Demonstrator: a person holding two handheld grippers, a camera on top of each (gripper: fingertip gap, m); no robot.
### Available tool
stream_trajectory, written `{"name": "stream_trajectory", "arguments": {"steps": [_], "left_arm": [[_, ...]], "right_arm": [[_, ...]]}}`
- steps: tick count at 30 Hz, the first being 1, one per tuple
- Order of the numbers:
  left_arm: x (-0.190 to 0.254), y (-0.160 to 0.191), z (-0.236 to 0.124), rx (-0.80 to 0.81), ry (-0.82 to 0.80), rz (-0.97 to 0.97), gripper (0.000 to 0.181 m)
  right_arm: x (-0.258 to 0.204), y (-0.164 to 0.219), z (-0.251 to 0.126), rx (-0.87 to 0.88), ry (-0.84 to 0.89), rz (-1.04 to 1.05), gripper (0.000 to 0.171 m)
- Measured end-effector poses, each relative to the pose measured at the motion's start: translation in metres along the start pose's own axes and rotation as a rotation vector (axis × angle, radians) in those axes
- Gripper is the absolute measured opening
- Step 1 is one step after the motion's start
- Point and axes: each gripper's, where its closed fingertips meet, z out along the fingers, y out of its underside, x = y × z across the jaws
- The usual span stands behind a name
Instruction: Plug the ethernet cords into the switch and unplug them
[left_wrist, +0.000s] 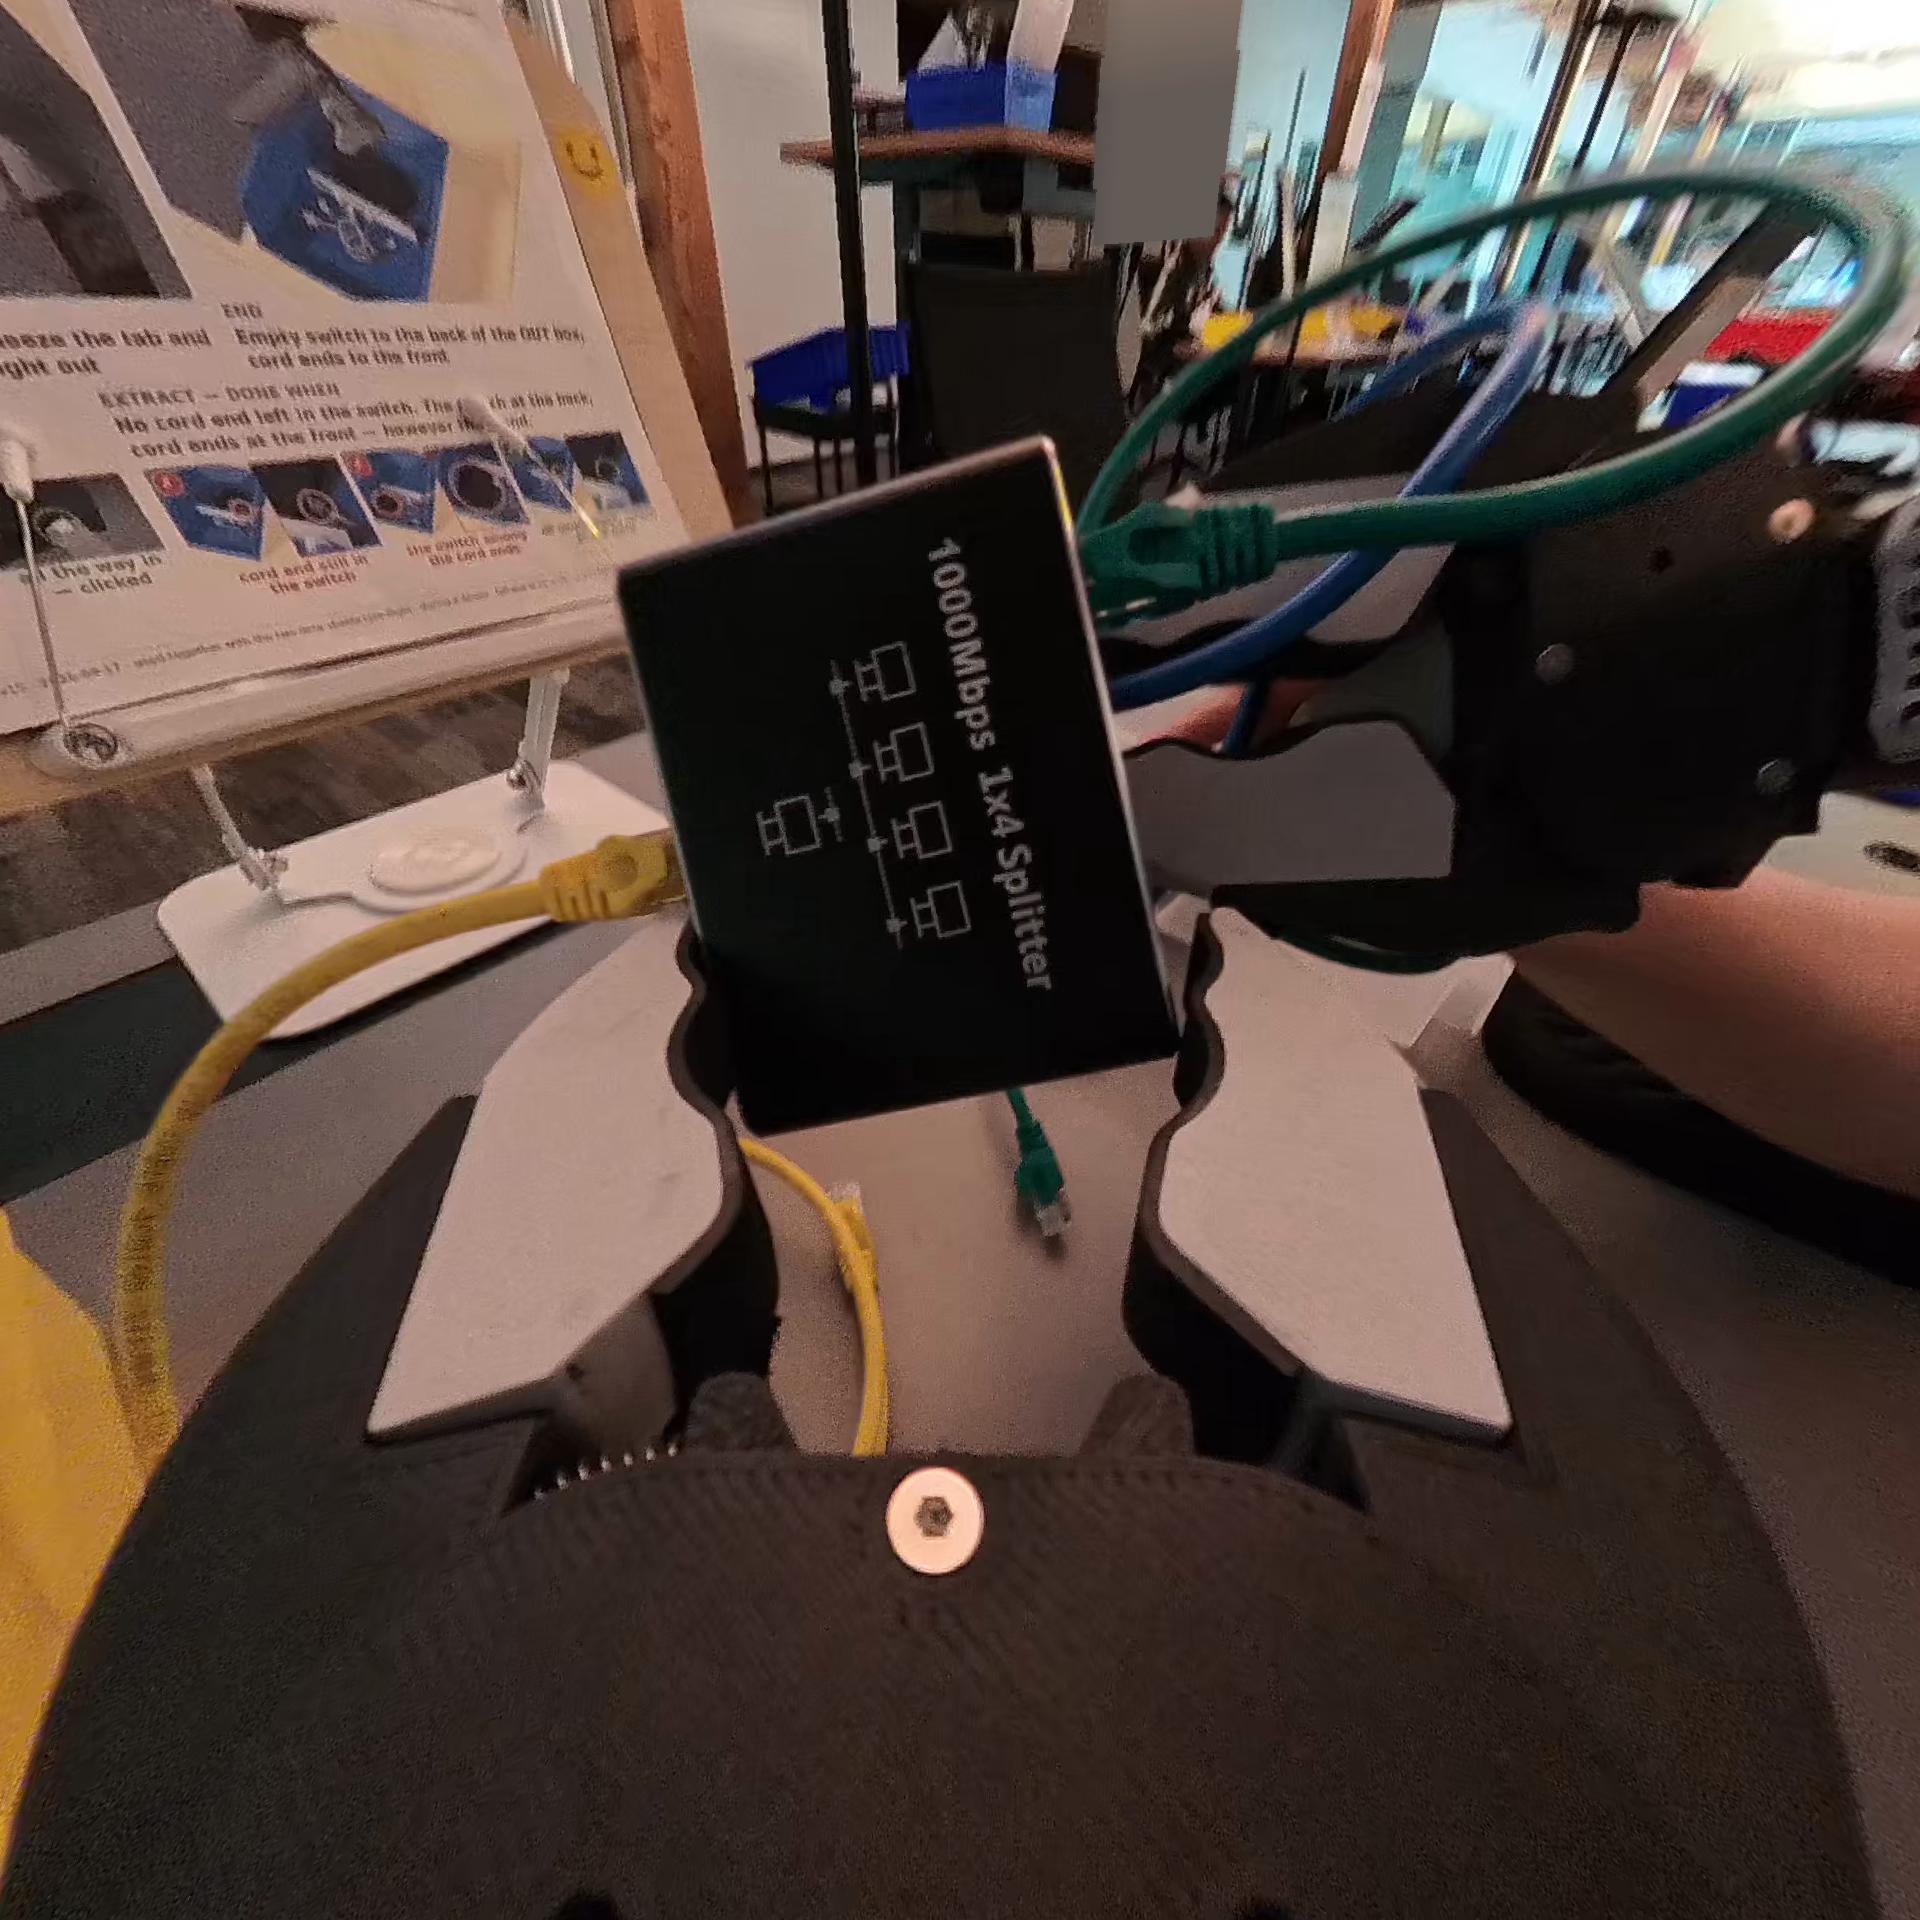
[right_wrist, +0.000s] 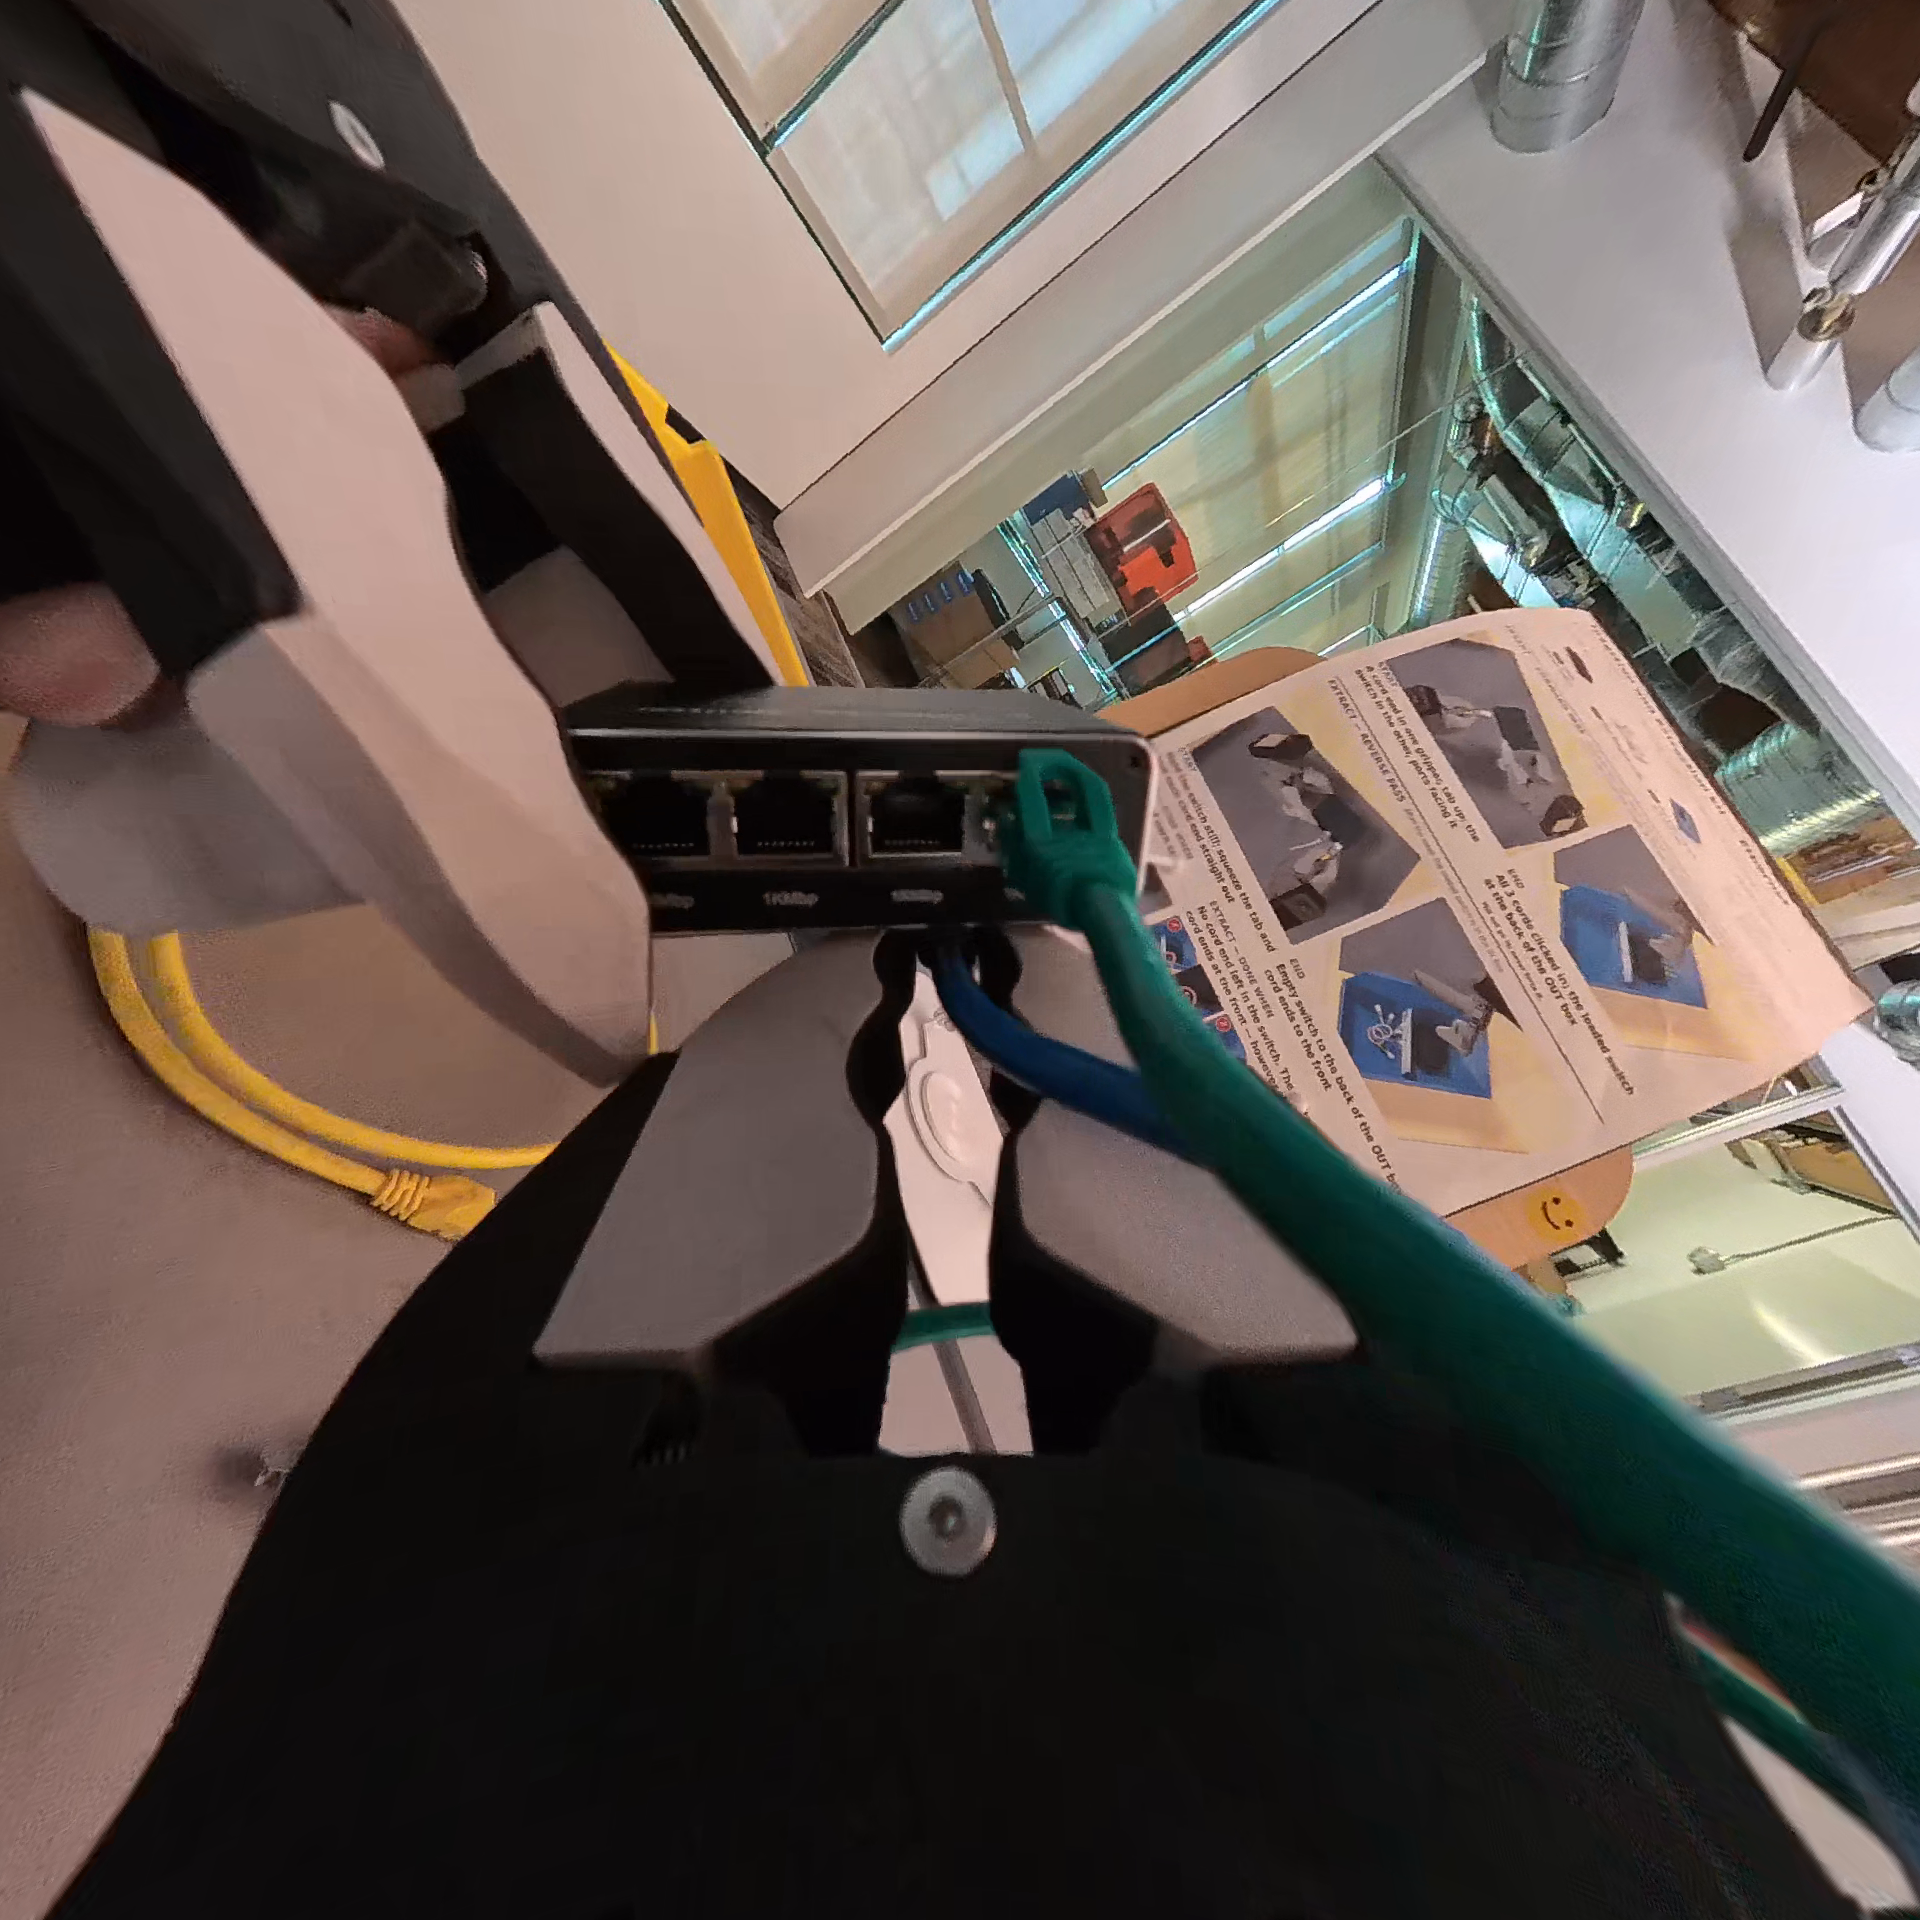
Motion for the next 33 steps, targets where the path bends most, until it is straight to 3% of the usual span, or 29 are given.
{"name": "stream_trajectory", "arguments": {"steps": [3, 6, 14, 23, 33], "left_arm": [[-0.003, 0.022, 0.008, -0.129, -0.026, 0.034, 0.084], [-0.005, 0.032, 0.015, -0.158, -0.048, 0.081, 0.084], [-0.013, 0.015, 0.014, 0.040, -0.019, -0.097, 0.082], [-0.019, 0.006, 0.006, 0.116, 0.043, -0.244, 0.082], [-0.007, 0.002, 0.008, 0.152, 0.112, -0.300, 0.081]], "right_arm": [[-0.003, -0.003, -0.001, 0.024, 0.004, -0.030, 0.012], [-0.004, -0.003, -0.001, 0.030, 0.016, -0.072, 0.013], [0.005, -0.012, -0.009, 0.060, 0.007, -0.060, 0.012], [-0.003, -0.045, -0.035, 0.235, -0.177, -0.037, 0.012], [-0.017, -0.036, -0.035, 0.162, -0.325, -0.055, 0.012]]}}
